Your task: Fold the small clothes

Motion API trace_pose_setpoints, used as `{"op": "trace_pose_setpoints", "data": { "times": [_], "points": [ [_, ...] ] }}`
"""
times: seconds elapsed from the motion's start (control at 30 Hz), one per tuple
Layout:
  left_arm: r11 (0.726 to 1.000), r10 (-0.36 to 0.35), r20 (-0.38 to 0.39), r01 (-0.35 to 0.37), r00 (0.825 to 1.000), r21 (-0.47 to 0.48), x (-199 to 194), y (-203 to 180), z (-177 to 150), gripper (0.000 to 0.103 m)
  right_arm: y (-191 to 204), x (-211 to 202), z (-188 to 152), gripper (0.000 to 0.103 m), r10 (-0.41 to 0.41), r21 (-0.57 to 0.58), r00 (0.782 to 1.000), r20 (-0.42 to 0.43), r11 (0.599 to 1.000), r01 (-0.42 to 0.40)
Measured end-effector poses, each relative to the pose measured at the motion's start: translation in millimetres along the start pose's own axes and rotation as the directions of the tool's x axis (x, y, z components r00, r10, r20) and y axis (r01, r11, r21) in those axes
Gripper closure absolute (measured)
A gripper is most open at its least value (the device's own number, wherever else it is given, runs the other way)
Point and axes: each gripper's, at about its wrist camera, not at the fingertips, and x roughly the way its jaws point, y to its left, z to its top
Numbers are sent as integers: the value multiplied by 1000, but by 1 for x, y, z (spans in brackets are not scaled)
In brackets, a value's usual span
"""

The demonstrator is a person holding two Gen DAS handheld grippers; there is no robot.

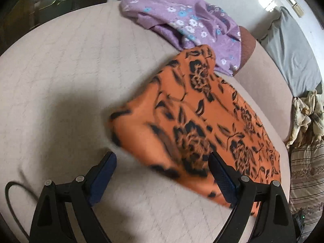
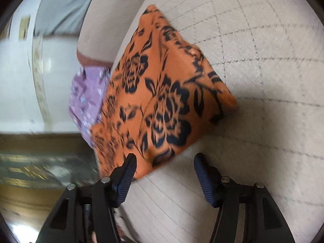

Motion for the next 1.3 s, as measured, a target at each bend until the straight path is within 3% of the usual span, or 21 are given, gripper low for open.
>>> {"op": "trace_pose_setpoints", "data": {
  "times": [0.23, 0.27, 0.37, 0.43, 0.47, 0.5, 0.57, 0.77, 1.0, 1.1, 1.17, 1.23, 1.3],
  "points": [
    [997, -49, 95, 55, 994, -53, 10, -3, 6, 11, -7, 11, 23, 36, 110, 74, 988, 107, 990, -119],
    [994, -79, 108, 86, 991, -70, 10, -2, 7, 16, -8, 11, 26, 36, 120, 78, 986, 115, 989, -129],
    [992, -84, 92, 92, 992, -89, 17, 1, 9, 57, -8, 13, 33, 37, 129, 91, 982, 140, 986, -142],
    [995, -61, 104, 69, 993, -77, 20, -1, 8, 65, -1, 14, 35, 49, 93, 48, 984, 152, 994, -101],
    [995, -67, 111, 74, 992, -66, 19, -3, 8, 71, 1, 15, 38, 74, 54, 24, 985, 162, 998, -59],
    [995, -72, 116, 79, 991, -59, 18, -4, 7, 75, 1, 17, 40, 83, 12, 7, 986, 167, 1000, -13],
    [995, -87, 141, 93, 986, -39, 12, -7, 7, 78, 0, 19, 42, 85, 23, 23, 984, 175, 999, -27],
    [991, -132, 185, 134, 974, 2, -15, -10, -1, 81, 30, -2, 31, 90, -19, -132, 961, 274, 990, 57],
    [993, -119, 188, 112, 975, 49, -45, -16, -33, 82, 48, -40, 12, 95, -40, -216, 918, 396, 967, 136],
    [994, -98, 190, 88, 977, 64, -52, -15, -44, 81, 38, -52, 10, 95, -44, -192, 927, 373, 973, 124],
    [997, -57, 166, 47, 984, 65, -47, -13, -47, 80, 29, -53, 12, 95, -35, -184, 944, 328, 978, 100],
    [1000, -20, 110, 19, 994, 8, -34, -2, -42, 76, 21, -48, 16, 94, -43, -162, 960, 277, 983, 91],
    [999, -28, 95, 32, 995, -41, -34, 8, -37, 69, 12, -44, 19, 91, -52, -124, 971, 235, 989, 83]
  ]
}}
